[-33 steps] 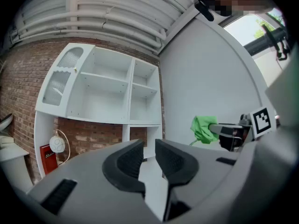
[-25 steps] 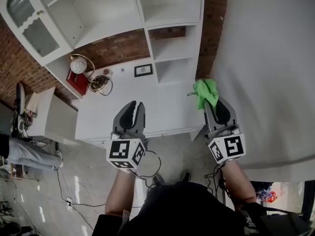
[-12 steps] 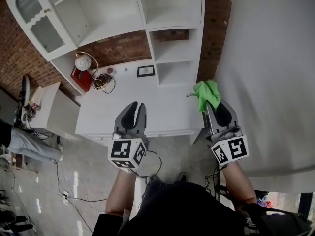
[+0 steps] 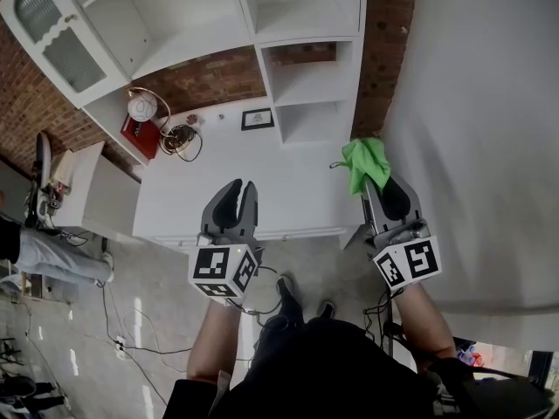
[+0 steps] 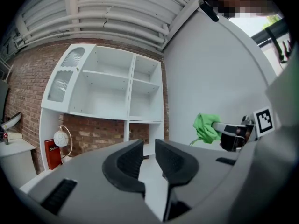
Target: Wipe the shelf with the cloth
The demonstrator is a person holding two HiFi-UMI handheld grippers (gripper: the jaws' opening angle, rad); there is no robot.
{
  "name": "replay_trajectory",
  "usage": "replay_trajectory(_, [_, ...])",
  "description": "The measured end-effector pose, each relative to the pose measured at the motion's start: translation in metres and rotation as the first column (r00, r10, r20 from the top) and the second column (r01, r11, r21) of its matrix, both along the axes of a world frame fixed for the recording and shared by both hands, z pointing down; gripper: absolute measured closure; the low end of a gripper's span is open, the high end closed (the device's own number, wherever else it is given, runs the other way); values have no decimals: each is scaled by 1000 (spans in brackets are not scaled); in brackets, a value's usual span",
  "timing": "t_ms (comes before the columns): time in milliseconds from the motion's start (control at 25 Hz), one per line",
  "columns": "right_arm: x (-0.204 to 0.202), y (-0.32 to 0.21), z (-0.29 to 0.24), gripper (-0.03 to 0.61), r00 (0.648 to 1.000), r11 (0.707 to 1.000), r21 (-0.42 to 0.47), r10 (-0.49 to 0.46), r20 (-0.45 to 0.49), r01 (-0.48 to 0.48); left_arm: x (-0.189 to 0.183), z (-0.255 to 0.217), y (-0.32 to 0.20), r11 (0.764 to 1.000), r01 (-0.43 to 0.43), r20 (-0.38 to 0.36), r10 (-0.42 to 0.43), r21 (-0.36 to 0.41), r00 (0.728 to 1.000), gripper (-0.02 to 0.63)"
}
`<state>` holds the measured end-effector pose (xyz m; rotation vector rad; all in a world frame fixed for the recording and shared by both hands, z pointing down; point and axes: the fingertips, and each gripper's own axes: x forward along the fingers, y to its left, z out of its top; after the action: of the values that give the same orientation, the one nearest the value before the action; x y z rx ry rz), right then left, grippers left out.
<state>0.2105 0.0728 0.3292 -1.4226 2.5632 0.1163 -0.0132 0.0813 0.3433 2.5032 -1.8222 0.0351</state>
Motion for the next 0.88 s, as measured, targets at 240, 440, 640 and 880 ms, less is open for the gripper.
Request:
replay_trajectory(240, [-11,-22,4,486,999,999,-17,39,-31,-40,-10,2,-32,999,-45,-19,45,3,999,537])
replay_trajectory(440, [-31,-47,7,486,995,997,-30,75,-66,-77,-29,6,-68,997,-83,-43,83,5,996,537])
replay_trajectory(640, [-57,-76,6,486,988,993,-23,114,-102,-117,-53,9,-105,993,-119,-60,119,8,991,537])
replay_trajectory(880, [-86,-109,12,485,980,987,-40,147,-133,-153,-81,19,-141,988,-154,-77,153,-7,985,537])
